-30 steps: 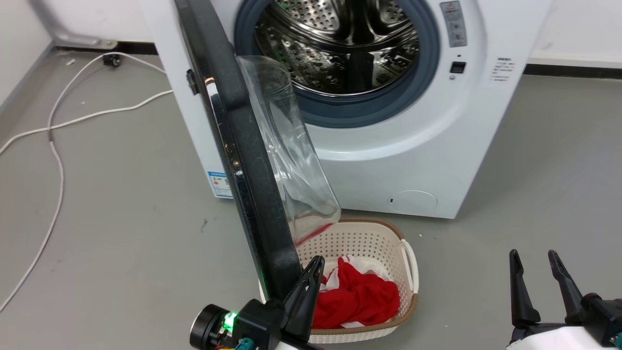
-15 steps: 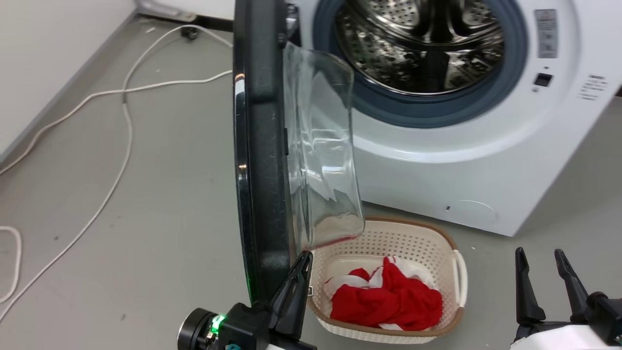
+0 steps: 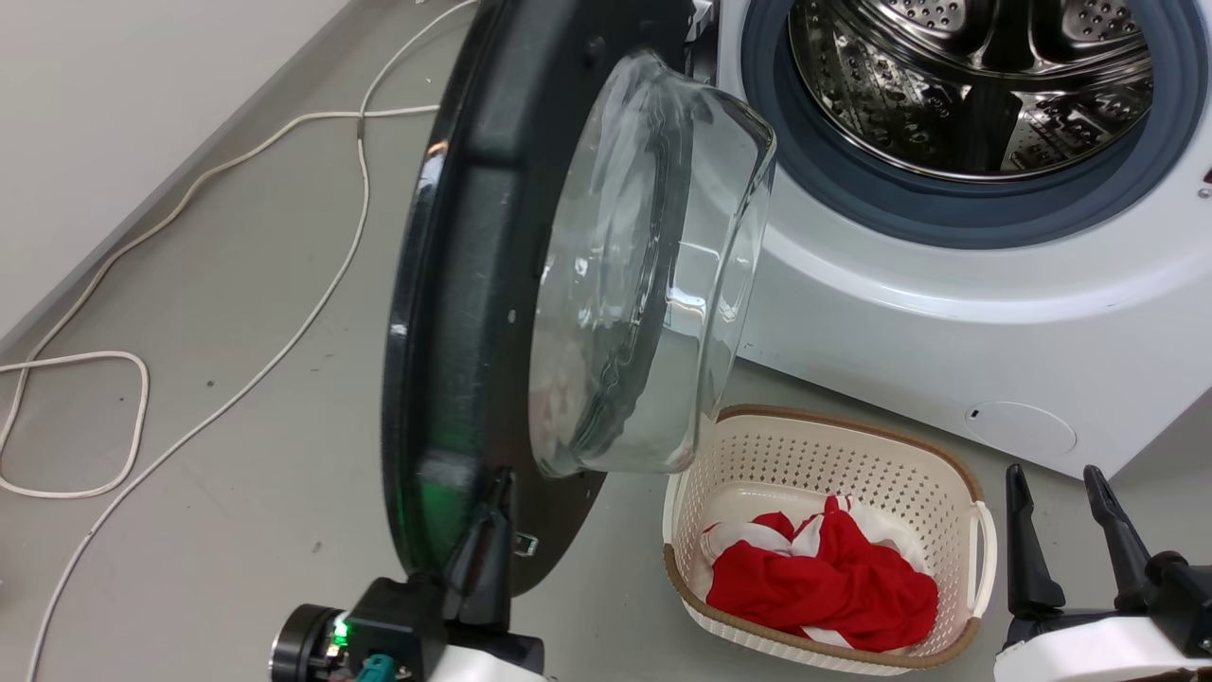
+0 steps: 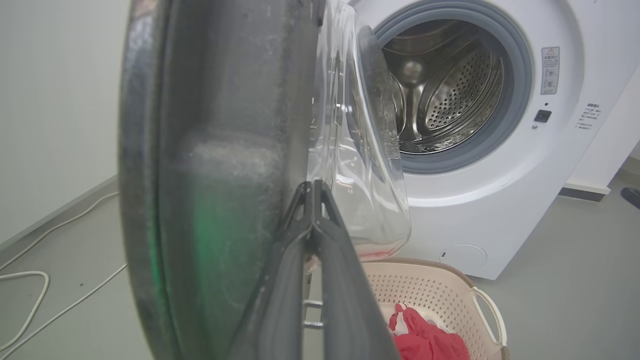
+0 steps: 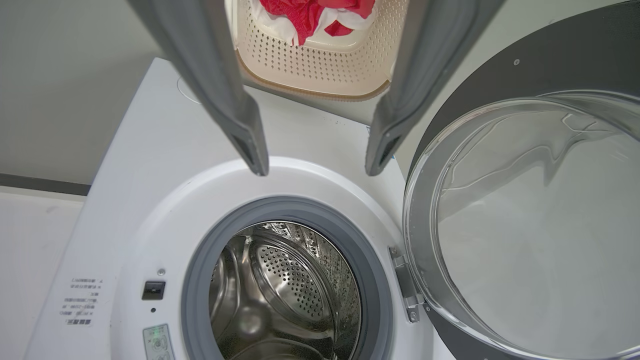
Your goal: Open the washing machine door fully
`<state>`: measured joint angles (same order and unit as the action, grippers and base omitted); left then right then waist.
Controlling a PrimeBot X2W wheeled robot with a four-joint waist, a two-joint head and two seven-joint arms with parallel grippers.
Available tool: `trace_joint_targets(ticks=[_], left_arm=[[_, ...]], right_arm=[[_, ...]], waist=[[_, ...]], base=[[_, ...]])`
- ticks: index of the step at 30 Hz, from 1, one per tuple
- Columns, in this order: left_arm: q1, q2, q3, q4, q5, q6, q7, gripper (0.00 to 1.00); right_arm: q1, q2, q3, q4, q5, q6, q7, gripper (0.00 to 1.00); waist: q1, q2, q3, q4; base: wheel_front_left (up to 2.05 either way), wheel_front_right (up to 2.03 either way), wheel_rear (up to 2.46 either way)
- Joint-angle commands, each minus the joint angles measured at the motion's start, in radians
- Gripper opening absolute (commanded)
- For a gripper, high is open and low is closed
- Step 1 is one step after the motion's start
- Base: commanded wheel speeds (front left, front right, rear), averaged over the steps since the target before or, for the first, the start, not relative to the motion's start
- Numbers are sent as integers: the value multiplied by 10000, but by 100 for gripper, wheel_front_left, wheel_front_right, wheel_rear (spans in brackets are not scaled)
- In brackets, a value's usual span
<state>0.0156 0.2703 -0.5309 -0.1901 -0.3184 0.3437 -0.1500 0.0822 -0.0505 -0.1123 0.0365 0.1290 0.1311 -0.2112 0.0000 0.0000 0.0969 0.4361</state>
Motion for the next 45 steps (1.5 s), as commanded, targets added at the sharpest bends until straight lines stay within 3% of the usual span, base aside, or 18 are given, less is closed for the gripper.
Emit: trace_joint_targets(ticks=[1, 7, 16, 27, 31, 37, 45], left_arm=[[-38, 54, 272, 118, -107, 147, -144, 0], [-339, 286, 1055, 558, -405, 207, -506, 0], [-955, 640, 2333, 1443, -1183, -97, -869, 0], [-2027, 1107, 4041, 3471, -2005, -982, -1145, 0], [-2681, 1201, 4846, 4432, -2080, -1505, -1168, 0], [-3431, 1060, 5809, 5545, -1761, -2224, -1171, 0], [-3355, 827, 6390, 5888, -1019, -2517, -1151, 0]], right_arm=[[-137, 10, 13, -63, -92, -7, 11, 100], [-168, 10, 44, -102, -96, -7, 100, 100], [-208, 10, 32, -196, -193, -7, 210, 100], [-371, 10, 44, -264, -253, -7, 315, 100], [-453, 10, 6, -321, -287, -7, 337, 100], [-592, 10, -39, -365, -299, -7, 414, 100], [-624, 10, 58, -277, -240, -7, 344, 100]], waist=[[0, 0, 64, 7], [0, 0, 189, -132], [0, 0, 388, -374], [0, 0, 617, -684], [0, 0, 758, -759], [0, 0, 871, -780], [0, 0, 747, -1057]], base=[[0, 0, 0], [0, 0, 0], [0, 0, 0], [0, 0, 0], [0, 0, 0], [0, 0, 0], [0, 0, 0]])
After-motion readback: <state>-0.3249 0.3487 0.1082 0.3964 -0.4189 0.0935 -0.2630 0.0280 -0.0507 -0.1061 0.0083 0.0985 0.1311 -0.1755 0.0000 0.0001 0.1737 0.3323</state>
